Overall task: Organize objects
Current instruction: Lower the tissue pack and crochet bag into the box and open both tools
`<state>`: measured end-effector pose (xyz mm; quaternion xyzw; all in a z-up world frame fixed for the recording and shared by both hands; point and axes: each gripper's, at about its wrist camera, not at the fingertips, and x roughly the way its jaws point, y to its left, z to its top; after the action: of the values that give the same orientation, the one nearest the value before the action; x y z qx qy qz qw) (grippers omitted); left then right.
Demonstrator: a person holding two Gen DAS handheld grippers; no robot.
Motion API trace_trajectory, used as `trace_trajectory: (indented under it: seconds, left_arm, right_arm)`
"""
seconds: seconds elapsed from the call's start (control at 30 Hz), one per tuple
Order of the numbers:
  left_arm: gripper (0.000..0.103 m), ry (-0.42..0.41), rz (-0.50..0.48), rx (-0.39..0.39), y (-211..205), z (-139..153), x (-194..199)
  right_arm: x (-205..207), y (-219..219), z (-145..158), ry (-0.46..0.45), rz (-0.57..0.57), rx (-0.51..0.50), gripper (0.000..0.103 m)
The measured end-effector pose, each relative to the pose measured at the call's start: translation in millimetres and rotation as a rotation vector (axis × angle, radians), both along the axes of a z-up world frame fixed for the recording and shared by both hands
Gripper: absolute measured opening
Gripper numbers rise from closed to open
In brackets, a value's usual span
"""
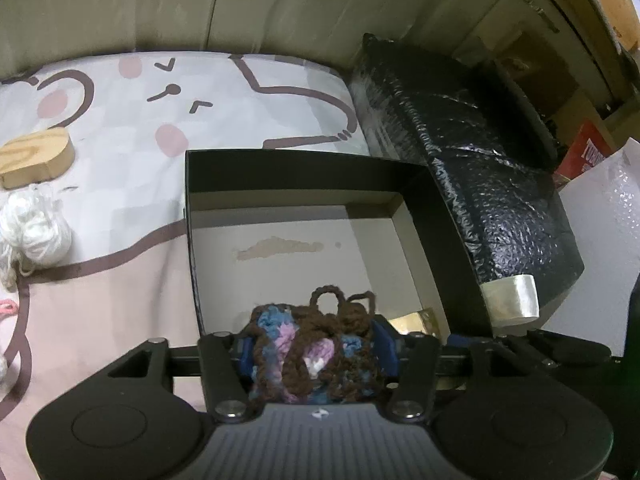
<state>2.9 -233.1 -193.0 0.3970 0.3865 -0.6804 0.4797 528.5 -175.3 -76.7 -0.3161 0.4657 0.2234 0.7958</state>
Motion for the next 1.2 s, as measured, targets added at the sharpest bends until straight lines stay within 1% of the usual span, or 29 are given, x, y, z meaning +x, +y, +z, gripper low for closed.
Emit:
trace_trajectory:
  seconds: [0.07, 0.1, 0.17, 0.2, 0.23, 0.3, 0.6, 0.63, 0.77, 0.83, 0.9, 0.93, 1.07, 1.1, 1.13, 1.2]
  left_arm:
    - [0.064, -0.006, -0.006, 0.004, 0.7, 1.5, -0.8]
    - [0.068, -0.006, -0.004, 0.005, 0.9, 3.1, -0.7]
    - [0.070, 0.001, -0.020, 0.009, 1.4, 6.9, -1.4]
    - [0.073, 0.002, -0.023, 0.010, 1.9, 8.7, -1.3]
    - [0.074, -0.001, -0.035, 0.008, 2.7, 10.5, -1.5]
    - [0.077, -0.017, -0.043, -0.004, 5.7, 15.0, -1.3]
    - [0.077, -0.055, -0.075, -0.038, 18.5, 41.4, 3.7]
    - [0.078, -0.059, -0.103, -0.048, 20.4, 45.0, 4.2]
    - [0.079, -0.068, -0.114, -0.065, 27.8, 58.0, 9.4]
    - [0.082, -0.073, -0.140, -0.079, 31.4, 63.9, 11.2]
    - [0.082, -0.078, -0.150, -0.092, 35.9, 70.1, 13.0]
    - [0.083, -0.079, -0.173, -0.097, 37.3, 72.4, 13.5]
    - [0.086, -0.089, -0.215, -0.121, 45.9, 83.3, 16.8]
    - [0.088, -0.091, -0.222, -0.126, 48.1, 85.8, 17.9]
    - [0.090, -0.087, -0.273, -0.133, 49.8, 88.4, 19.0]
    - [0.094, -0.084, -0.280, -0.144, 53.9, 93.8, 22.6]
  right_arm:
    - [0.2, 0.9, 0.1, 0.004, 0.007, -0.002, 0.080]
    - [-0.7, 1.3, 0.6, 0.004, 0.012, -0.008, 0.081]
    - [-2.9, 2.6, 3.1, -0.004, 0.023, -0.014, 0.081]
    - [-4.2, 2.6, 5.1, -0.005, 0.027, -0.010, 0.084]
    - [-5.7, 1.9, 7.6, -0.011, 0.029, -0.006, 0.086]
    - [-8.2, -1.1, 12.7, -0.023, 0.034, 0.005, 0.086]
    - [-22.4, -14.9, 36.8, -0.045, 0.032, 0.072, 0.087]
    - [-23.7, -17.0, 39.2, -0.045, 0.027, 0.083, 0.088]
    - [-30.6, -24.8, 48.1, -0.062, 0.020, 0.106, 0.088]
    - [-35.4, -28.0, 53.7, -0.072, 0.019, 0.123, 0.090]
    - [-40.7, -31.4, 61.2, -0.089, 0.019, 0.140, 0.094]
    - [-43.9, -33.1, 65.4, -0.102, 0.032, 0.146, 0.095]
    - [-55.3, -39.9, 80.7, -0.140, 0.044, 0.168, 0.098]
    - [-58.5, -41.8, 84.3, -0.150, 0.046, 0.174, 0.098]
    - [-60.9, -43.5, 87.3, -0.160, 0.045, 0.180, 0.100]
    - [-65.6, -47.3, 93.0, -0.177, 0.047, 0.191, 0.102]
